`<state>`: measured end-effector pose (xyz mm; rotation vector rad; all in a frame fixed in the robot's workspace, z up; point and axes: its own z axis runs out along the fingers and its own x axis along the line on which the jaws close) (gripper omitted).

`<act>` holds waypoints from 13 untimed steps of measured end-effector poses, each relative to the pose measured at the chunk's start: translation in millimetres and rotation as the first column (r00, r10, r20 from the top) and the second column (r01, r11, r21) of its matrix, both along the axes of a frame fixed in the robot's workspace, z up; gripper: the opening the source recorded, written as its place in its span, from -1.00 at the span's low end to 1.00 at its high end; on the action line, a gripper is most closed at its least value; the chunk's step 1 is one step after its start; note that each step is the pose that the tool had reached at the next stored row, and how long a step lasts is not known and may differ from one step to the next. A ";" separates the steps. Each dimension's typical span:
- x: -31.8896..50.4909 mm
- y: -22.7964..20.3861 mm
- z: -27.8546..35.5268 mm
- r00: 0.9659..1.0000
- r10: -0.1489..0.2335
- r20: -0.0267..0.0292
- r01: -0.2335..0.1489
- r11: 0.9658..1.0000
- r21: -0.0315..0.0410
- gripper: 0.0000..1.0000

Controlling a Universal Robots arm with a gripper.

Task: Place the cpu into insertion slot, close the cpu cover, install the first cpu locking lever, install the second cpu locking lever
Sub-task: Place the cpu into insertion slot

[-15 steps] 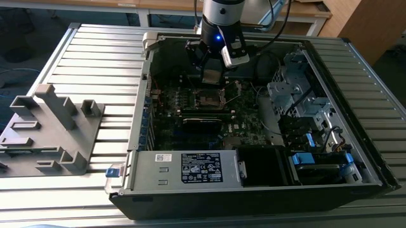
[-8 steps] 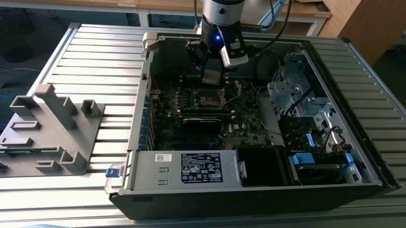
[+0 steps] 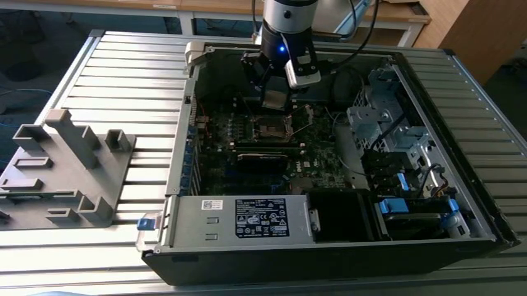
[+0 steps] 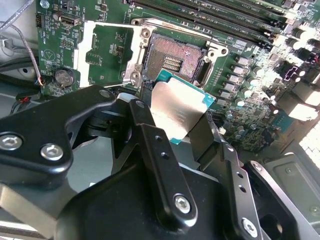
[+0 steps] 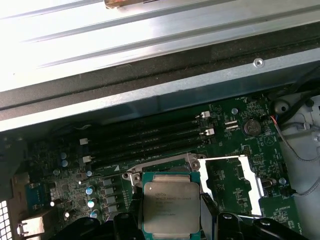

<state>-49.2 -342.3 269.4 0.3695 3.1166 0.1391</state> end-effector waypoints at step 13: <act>0.0 0.0 -0.4 0.997 -0.078 0.000 0.078 0.997 0.000 0.08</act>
